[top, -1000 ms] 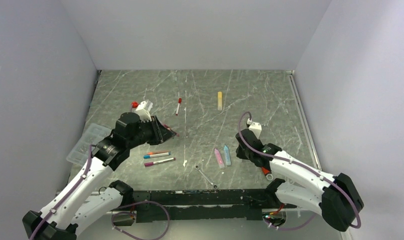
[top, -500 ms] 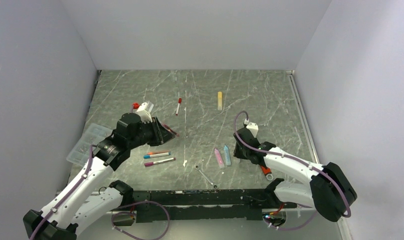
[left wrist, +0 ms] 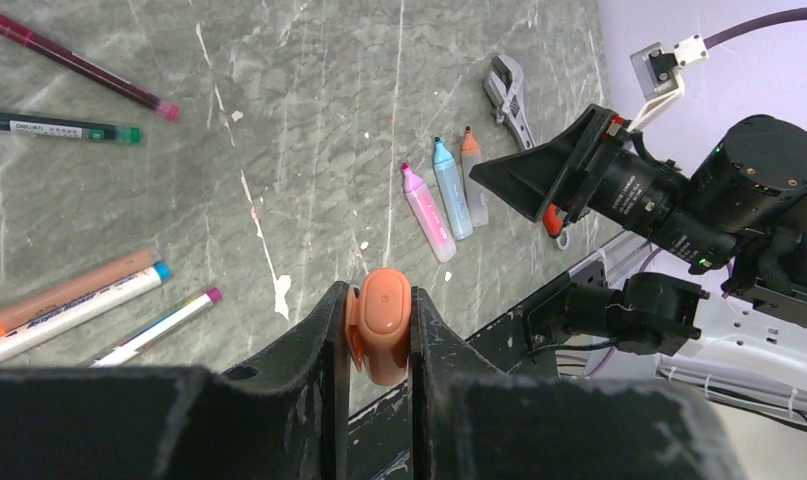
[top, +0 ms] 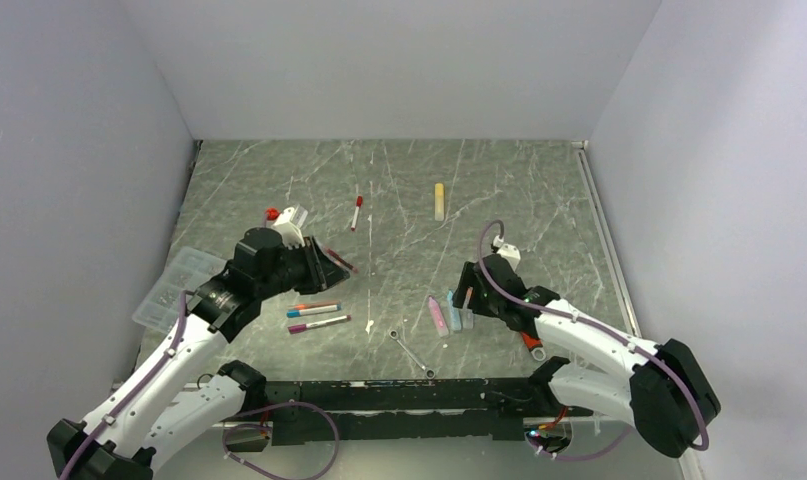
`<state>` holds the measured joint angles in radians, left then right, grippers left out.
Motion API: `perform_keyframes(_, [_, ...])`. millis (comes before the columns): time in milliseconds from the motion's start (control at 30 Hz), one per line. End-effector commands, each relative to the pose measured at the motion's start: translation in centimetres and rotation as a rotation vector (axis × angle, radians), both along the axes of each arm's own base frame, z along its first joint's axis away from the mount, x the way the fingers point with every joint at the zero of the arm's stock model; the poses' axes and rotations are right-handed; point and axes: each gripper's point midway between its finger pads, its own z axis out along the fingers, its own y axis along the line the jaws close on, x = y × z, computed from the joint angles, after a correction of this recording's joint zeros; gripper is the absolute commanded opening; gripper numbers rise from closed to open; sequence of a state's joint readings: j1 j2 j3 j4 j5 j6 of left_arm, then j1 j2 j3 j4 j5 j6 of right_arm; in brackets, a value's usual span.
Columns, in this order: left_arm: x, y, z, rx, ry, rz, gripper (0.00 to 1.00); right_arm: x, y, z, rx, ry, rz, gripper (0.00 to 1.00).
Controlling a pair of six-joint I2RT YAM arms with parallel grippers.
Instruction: Open the pen caps
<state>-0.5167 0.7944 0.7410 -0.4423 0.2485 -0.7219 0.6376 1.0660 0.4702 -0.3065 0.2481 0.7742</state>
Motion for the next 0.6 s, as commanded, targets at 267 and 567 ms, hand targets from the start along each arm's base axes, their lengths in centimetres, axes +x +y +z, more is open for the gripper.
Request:
perform_keyframes(267, [0.1, 0.2, -0.2, -0.004, 0.008, 0.027, 0.00, -0.3, 3.5, -0.4, 0.265, 0.042, 0.070, 0.94])
perform_keyframes(567, [0.4, 4.0, -3.8, 0.182, 0.109, 0.193, 0.00, -0.7, 4.4, -0.2, 0.304, 0.054, 0.108, 0.94])
